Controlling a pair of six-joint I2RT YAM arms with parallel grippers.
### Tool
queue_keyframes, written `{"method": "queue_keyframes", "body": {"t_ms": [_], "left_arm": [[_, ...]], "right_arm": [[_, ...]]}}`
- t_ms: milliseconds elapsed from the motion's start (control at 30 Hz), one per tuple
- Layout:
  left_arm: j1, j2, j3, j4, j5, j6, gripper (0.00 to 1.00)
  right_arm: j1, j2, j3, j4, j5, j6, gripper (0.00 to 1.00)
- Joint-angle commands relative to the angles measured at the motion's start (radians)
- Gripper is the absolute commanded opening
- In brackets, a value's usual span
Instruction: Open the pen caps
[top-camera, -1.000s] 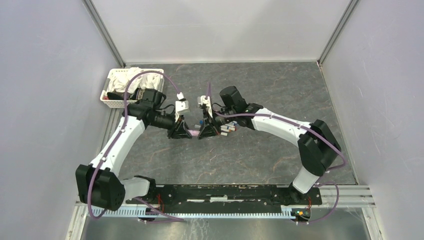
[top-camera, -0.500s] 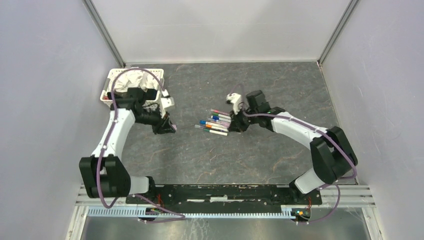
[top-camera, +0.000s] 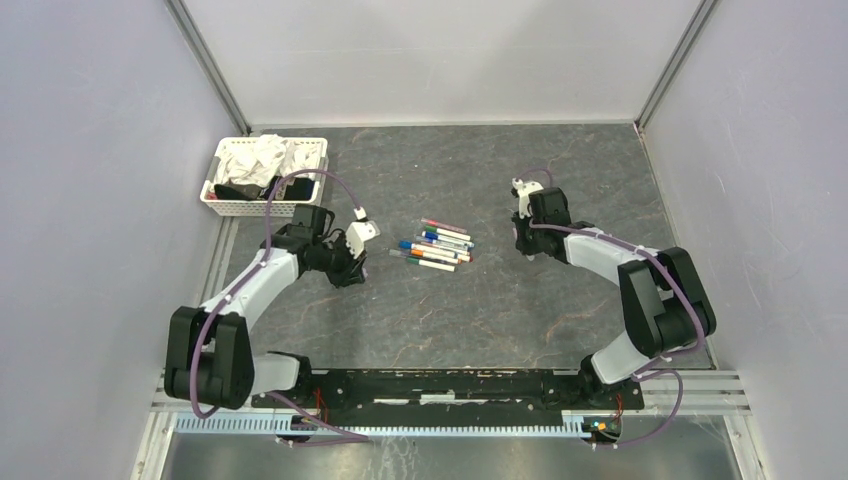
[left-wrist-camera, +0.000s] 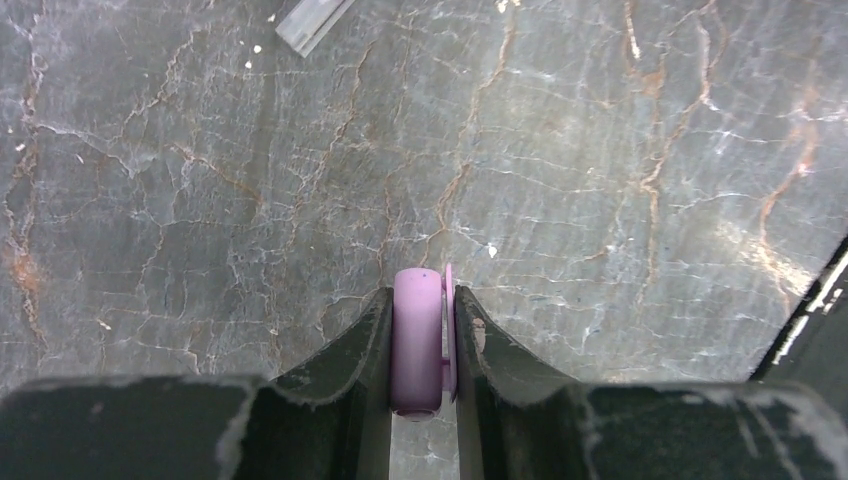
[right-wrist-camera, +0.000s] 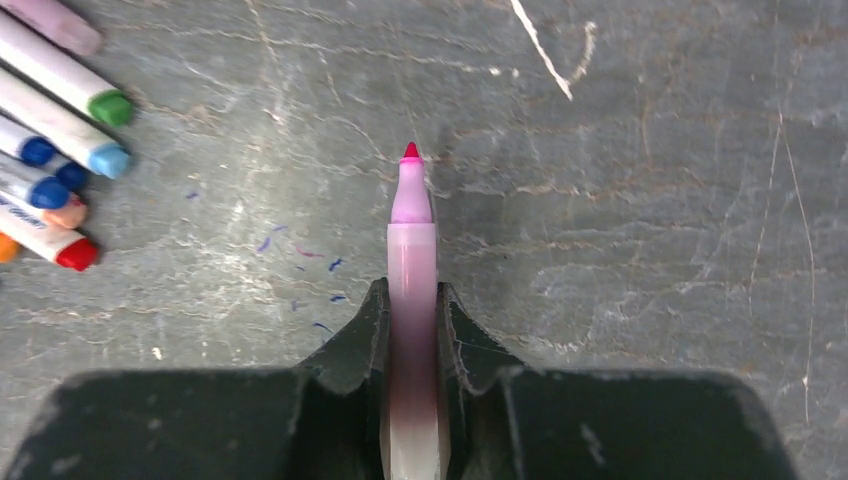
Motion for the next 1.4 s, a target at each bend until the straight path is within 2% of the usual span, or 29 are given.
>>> {"method": "queue_keyframes", "body": {"t_ms": [0,67,200,500,567,667,733,833,933,1033,1200,1300,1367], "left_arm": [[-0.008,0.033,-0.024,0.086,-0.073,-0.047,0.03],[-0.008,0.046,-0.036,0.101,-0.081,-0.040,0.04],[-0.008,0.077,-0.049,0.124,-0.093,-0.029,0.05],[-0.008,0.085,-0.078,0.083,-0.101,0.063,0.13],[-0.008,0.085,-0.078,0.065,-0.102,0.083,0.19],[-0.008,0.081,-0.063,0.029,-0.087,0.104,0.38],[-0.008,0.072,-0.047,-0.004,-0.070,0.121,0.55],[-0.008,0.059,-0.017,-0.054,-0.041,0.146,0.68],[-0.008,0.051,0.013,-0.110,-0.016,0.164,0.78],[-0.008,0.043,0.040,-0.146,0.003,0.172,0.83],[-0.005,0.026,0.131,-0.228,0.037,0.157,0.92],[-0.001,0.015,0.205,-0.291,0.064,0.133,1.00],[0.005,0.009,0.258,-0.340,0.084,0.114,1.00]], "right_arm": [[-0.014,0.002,-0.016,0.044,0.096,0.019,0.22],[-0.021,0.000,-0.023,0.046,0.096,0.015,0.32],[-0.030,0.008,-0.020,0.038,0.091,0.013,0.39],[-0.033,-0.021,-0.013,0.001,0.146,0.013,0.37],[-0.034,-0.037,-0.008,-0.006,0.150,0.012,0.38],[-0.035,-0.055,0.012,-0.018,0.124,0.006,0.41],[-0.033,-0.060,0.036,-0.032,0.098,0.005,0.45],[-0.032,-0.065,0.062,-0.033,0.036,0.013,0.52],[-0.007,-0.058,0.106,-0.017,-0.018,0.010,0.59],[0.060,-0.002,0.212,-0.030,-0.060,-0.046,0.61],[0.173,0.162,0.414,-0.065,-0.163,-0.149,0.59],[0.200,0.274,0.536,-0.106,-0.197,-0.184,0.55],[0.206,0.340,0.589,-0.128,-0.208,-0.196,0.52]]}}
